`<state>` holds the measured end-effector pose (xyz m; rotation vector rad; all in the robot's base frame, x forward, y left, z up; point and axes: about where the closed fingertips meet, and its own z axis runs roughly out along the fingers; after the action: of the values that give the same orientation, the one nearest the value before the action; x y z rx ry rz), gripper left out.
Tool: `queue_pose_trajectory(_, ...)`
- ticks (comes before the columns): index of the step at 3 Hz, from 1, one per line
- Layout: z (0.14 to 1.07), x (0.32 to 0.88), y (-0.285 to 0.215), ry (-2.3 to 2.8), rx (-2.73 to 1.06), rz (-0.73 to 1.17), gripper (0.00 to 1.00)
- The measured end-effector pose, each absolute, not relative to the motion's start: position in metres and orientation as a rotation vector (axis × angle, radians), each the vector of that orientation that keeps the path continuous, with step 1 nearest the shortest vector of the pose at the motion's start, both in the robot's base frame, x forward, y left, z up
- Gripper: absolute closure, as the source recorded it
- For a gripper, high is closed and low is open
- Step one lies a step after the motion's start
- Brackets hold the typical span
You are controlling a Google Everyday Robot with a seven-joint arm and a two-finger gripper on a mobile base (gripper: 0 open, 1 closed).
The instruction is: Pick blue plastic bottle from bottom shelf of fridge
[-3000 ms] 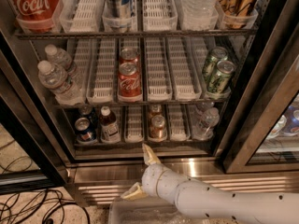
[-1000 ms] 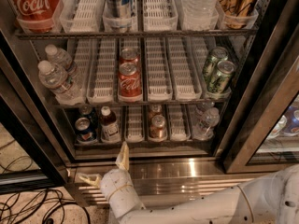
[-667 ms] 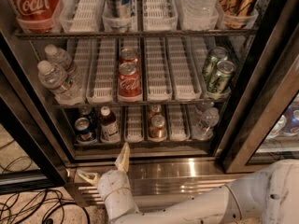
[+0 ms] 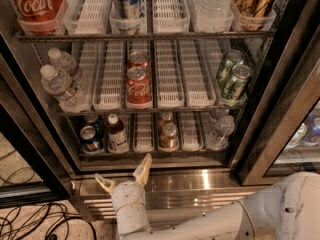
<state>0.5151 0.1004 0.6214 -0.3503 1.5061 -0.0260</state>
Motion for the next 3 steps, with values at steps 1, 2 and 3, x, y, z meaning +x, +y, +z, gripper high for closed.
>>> queue_pose_trajectory(1,0.6203,0.5164,0.0851,1.517,-0.338,-0.062,0.0)
queue_pose_trajectory(2,0.6203,0.5165,0.0851,1.517,-0.337,-0.062,0.0)
queue_pose_trajectory(3,0.6202,0.5206,0.0855,1.522,-0.32,-0.058,0.0)
